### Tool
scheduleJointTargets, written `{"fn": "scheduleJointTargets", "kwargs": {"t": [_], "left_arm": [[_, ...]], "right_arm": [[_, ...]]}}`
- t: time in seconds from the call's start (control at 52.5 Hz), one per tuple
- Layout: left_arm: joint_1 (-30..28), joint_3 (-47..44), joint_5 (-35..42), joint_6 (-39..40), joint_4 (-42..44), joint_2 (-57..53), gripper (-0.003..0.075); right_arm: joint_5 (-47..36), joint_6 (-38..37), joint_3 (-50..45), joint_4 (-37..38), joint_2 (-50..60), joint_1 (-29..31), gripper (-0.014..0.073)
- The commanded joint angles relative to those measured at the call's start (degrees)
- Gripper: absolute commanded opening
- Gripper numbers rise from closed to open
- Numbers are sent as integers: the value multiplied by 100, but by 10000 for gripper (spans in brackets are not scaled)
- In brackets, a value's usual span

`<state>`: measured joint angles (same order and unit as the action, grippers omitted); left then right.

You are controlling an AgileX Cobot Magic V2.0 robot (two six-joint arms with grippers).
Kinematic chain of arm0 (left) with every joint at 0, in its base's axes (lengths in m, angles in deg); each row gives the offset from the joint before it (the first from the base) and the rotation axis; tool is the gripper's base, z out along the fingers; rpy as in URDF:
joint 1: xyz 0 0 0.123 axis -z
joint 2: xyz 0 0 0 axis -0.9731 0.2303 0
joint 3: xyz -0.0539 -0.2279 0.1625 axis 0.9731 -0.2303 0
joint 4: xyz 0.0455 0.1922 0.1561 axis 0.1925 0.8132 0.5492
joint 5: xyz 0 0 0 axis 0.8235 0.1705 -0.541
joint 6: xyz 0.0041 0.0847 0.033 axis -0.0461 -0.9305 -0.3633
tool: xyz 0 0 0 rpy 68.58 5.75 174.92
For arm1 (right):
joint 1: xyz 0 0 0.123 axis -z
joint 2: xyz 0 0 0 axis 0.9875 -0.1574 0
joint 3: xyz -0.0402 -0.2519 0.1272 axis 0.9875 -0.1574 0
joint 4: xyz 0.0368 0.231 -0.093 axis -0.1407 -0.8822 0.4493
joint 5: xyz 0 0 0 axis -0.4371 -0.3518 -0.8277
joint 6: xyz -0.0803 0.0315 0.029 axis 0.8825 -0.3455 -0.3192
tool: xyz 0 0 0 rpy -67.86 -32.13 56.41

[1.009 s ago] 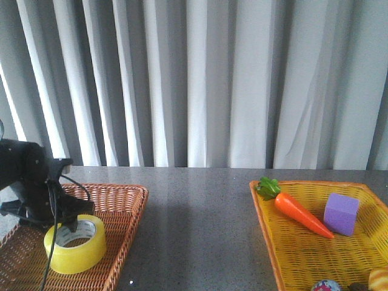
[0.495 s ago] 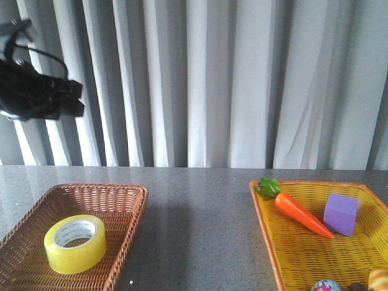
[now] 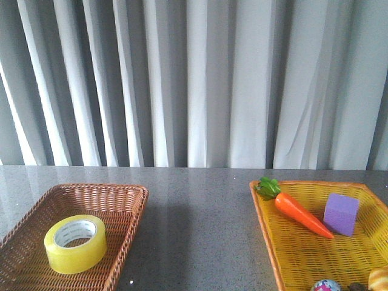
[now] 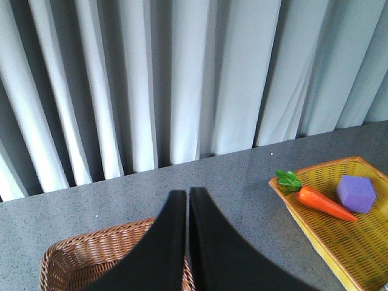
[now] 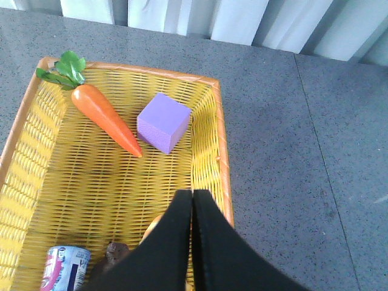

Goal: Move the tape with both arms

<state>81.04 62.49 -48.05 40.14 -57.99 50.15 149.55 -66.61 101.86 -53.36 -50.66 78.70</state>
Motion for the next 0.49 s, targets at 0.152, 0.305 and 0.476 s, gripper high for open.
{"fn": "scheduleJointTargets", "kwargs": {"t": [0.152,0.305,0.476], "left_arm": [[26,126,265,16,-95,-103,-8],[26,126,265,16,-95,-77,-8],[26,124,271,16,-106,-51,-8]], "right_arm": [[-326,63,128,114,129,46,-8],[-326,63,128,114,129,46,-8],[-326,63,128,114,129,46,-8]]}}
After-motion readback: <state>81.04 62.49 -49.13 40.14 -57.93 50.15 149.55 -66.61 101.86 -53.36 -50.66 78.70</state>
